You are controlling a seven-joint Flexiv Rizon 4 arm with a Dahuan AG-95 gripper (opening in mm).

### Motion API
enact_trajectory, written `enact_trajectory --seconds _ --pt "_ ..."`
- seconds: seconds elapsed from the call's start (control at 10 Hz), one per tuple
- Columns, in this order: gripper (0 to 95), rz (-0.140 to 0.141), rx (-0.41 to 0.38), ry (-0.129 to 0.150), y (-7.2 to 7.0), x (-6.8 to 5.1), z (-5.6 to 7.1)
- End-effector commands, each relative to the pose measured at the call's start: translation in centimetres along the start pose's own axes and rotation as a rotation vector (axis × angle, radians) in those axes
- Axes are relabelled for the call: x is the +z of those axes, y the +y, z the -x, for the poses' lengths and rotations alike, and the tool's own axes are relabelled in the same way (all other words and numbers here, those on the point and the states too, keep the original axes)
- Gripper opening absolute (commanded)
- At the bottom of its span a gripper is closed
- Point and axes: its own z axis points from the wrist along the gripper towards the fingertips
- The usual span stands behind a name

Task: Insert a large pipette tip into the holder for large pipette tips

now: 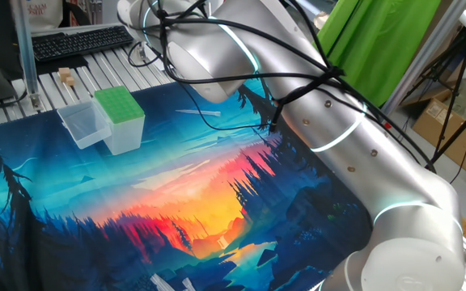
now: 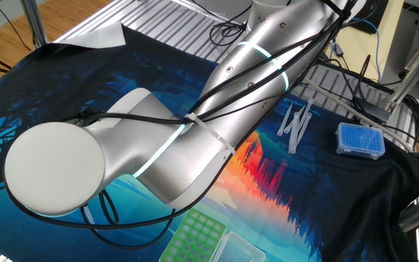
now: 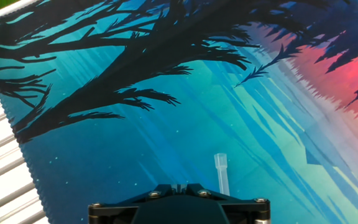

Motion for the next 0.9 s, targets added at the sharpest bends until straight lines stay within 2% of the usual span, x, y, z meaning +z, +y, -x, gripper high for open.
enact_trajectory --seconds 0.1,0.2,0.5,0.7,0.9 --pt "0.0 -0.020 -0.047 0.051 -0.01 0.00 -0.01" --pt "0.0 -0.027 -0.059 0.059 -0.01 0.00 -0.01" --pt "0.0 -0.050 -0.052 0.109 -0.01 0.00 -0.01" --pt "0.0 -0.079 -0.023 0.177 -0.01 0.00 -0.01" --pt "0.0 -0.098 -0.018 0.210 -0.01 0.00 -0.01"
